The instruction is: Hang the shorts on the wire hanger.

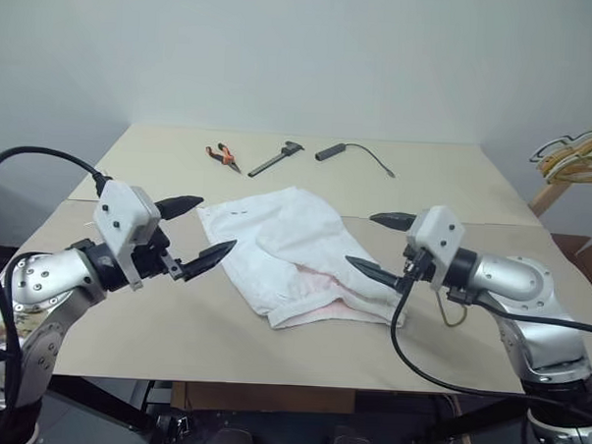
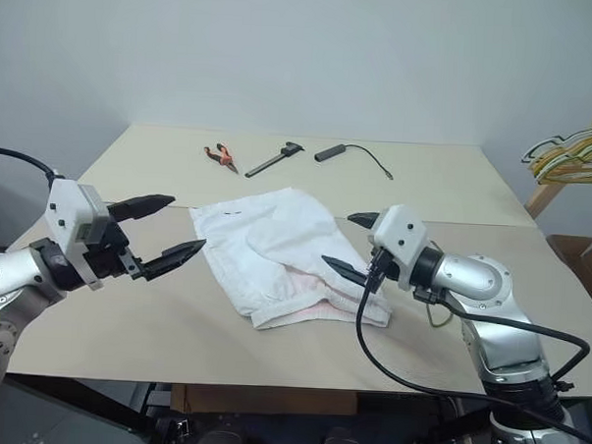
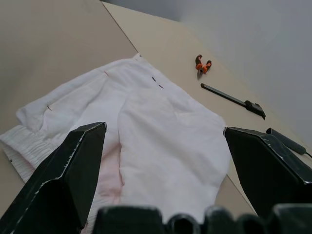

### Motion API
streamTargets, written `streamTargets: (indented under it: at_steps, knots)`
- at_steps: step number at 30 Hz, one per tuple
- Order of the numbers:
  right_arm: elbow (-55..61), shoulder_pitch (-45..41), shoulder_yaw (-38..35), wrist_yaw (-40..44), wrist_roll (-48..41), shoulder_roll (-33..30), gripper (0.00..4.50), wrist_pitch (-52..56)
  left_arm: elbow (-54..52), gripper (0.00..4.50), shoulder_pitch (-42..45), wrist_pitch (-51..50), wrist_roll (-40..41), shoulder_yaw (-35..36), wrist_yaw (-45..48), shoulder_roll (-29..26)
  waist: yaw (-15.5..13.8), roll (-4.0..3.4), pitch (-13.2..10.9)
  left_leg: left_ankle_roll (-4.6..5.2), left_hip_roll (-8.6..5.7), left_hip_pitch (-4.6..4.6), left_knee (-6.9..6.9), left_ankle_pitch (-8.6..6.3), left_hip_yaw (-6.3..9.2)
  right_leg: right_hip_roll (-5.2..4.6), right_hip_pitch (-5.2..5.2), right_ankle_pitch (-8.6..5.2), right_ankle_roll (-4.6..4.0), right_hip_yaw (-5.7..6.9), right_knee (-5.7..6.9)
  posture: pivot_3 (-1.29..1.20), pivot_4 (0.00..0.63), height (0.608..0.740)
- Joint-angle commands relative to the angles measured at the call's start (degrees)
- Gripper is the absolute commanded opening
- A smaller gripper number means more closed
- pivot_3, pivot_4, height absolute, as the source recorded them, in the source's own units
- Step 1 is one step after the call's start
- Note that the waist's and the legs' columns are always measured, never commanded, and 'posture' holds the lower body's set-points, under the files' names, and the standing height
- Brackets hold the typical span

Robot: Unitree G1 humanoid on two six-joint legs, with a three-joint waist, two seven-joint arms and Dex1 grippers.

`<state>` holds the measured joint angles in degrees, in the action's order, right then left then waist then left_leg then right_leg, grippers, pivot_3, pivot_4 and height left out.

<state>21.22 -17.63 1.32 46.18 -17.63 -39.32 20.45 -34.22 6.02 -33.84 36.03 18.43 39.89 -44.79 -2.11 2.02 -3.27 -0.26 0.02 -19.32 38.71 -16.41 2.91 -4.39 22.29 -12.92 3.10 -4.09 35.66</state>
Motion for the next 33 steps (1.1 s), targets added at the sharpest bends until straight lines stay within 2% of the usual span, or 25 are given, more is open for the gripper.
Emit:
streamTargets:
  at_steps: [1,15,19,23,28,31,33]
  knots:
    - [1.85,-0.77,-2.09,-0.02,-0.54,-0.74,4.47,-0.25,-0.32,4.50,1.17,1.26,0.14,0.75,-0.08,-0.15,0.01,0.00,0.00,0.00,0.00,0.00,0.00,0.00,0.00,0.00,0.00,0.00,0.00,0.00,0.00,0.10,0.000,0.740]
    - [2.90,1.06,-0.52,3.19,0.62,-3.76,4.47,-1.01,-1.61,4.50,-3.13,2.14,0.26,1.58,4.87,-3.26,0.02,-0.01,0.00,0.00,0.00,-0.01,0.00,0.00,-0.01,-0.01,0.00,-0.06,0.07,0.00,-0.01,0.10,0.000,0.740]
    - [4.99,3.25,5.77,6.00,6.51,-7.75,4.47,-1.75,-2.09,4.50,-3.82,2.68,0.43,1.84,5.55,-3.17,0.01,-0.01,-0.01,0.01,0.01,-0.01,-0.01,-0.01,-0.01,-0.01,0.00,-0.15,0.18,0.02,-0.02,0.09,0.000,0.740]
    - [7.21,2.86,14.30,3.16,14.67,-6.60,4.47,0.63,-2.44,4.50,-5.37,2.56,0.70,2.15,6.12,-2.80,0.74,-0.01,0.00,0.00,0.04,0.00,-0.01,0.00,-0.02,0.01,0.02,-0.23,0.20,0.02,-0.01,0.07,0.000,0.740]
    - [6.67,-0.67,21.58,1.66,19.95,-0.93,4.47,3.21,-1.91,4.50,-7.70,3.05,0.60,3.53,9.94,-5.05,1.82,-0.03,-0.02,0.00,0.05,0.00,-0.01,0.00,-0.02,0.01,0.04,-0.24,0.20,0.01,0.00,0.06,0.009,0.740]
    - [1.43,-3.77,28.26,0.85,26.08,2.95,4.47,2.55,-1.01,4.50,-8.86,3.69,0.19,4.93,11.77,-6.19,1.93,-0.05,-0.03,0.00,0.05,0.00,-0.02,0.00,-0.01,0.01,0.05,-0.25,0.19,0.03,0.00,0.06,0.009,0.740]
    - [-2.18,-5.77,31.57,0.03,29.51,5.49,4.11,1.62,-0.75,4.50,-9.00,3.91,0.21,5.19,12.13,-6.38,2.09,-0.05,-0.03,0.00,0.06,0.03,-0.02,-0.01,-0.01,0.01,0.04,-0.26,0.17,0.04,0.00,0.06,0.011,0.740]
